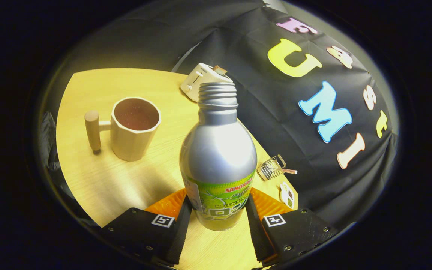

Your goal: Take the bottle from table, then pour the juice into the cup, finally place the bottle on the coaster

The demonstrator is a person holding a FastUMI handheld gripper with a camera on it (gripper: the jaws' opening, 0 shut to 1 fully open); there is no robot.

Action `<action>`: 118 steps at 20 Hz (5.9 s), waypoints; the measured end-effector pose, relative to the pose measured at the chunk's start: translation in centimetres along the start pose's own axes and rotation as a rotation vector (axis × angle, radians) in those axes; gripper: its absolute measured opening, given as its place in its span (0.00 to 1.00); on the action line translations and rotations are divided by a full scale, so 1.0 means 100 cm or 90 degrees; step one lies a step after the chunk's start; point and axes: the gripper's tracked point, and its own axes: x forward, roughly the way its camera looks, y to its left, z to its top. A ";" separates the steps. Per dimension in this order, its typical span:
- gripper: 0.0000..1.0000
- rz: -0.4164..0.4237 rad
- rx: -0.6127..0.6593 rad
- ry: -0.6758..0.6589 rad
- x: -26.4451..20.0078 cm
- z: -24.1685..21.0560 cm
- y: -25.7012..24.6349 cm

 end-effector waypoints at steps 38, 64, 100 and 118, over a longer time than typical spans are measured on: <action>0.72 0.028 -0.426 0.130 0.019 0.026 0.012; 0.72 0.029 -0.581 0.208 0.017 0.031 -0.013; 0.72 0.019 -0.658 0.236 0.022 0.047 -0.023; 0.72 0.013 -0.688 0.259 0.017 0.049 -0.030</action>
